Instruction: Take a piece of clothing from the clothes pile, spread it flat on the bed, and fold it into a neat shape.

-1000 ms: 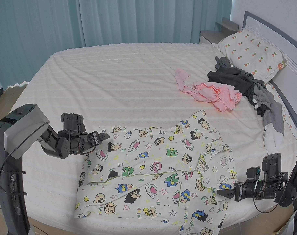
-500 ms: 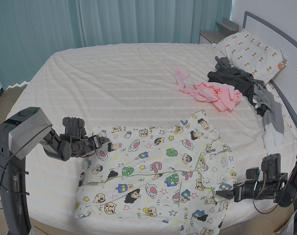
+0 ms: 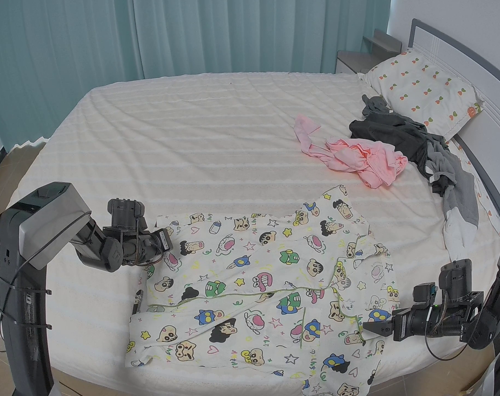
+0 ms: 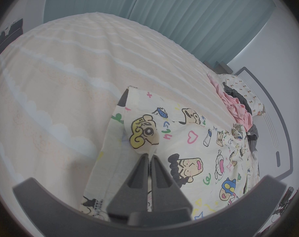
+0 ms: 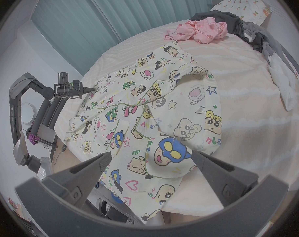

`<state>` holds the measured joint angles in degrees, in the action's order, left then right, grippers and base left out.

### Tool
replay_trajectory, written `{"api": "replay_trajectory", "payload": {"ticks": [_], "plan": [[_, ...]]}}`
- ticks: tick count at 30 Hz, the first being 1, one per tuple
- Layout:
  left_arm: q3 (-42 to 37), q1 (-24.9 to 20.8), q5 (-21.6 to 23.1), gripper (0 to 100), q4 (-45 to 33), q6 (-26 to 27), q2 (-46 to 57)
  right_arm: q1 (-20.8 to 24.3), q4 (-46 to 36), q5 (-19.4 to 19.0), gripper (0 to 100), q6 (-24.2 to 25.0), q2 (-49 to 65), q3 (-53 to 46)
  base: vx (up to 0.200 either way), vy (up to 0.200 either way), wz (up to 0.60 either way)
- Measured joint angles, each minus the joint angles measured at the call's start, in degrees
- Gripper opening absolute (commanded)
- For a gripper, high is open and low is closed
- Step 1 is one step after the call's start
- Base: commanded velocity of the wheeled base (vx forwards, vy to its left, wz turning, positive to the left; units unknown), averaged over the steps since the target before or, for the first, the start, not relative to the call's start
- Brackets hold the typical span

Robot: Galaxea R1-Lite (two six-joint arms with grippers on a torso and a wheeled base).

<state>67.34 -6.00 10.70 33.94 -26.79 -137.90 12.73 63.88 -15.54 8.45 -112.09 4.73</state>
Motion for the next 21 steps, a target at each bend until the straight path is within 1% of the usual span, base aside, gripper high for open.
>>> {"api": "replay_trajectory", "payload": {"ticks": [9,14,21], "plan": [[3.22,0.62,-0.96,0,0.09,-2.44,-0.44,0.00,-0.02,0.02,100,0.00,-0.01,-0.07,0.000,0.000,0.00],[5.71,0.63,-3.49,0,0.11,-2.65,-0.46,0.00,-0.02,0.02,100,0.00,-0.21,0.00,0.000,0.000,0.00],[7.49,0.63,-3.89,0,0.02,-2.44,-0.68,0.00,0.00,0.00,100,0.00,-0.45,0.01,0.000,0.000,0.00]]}}
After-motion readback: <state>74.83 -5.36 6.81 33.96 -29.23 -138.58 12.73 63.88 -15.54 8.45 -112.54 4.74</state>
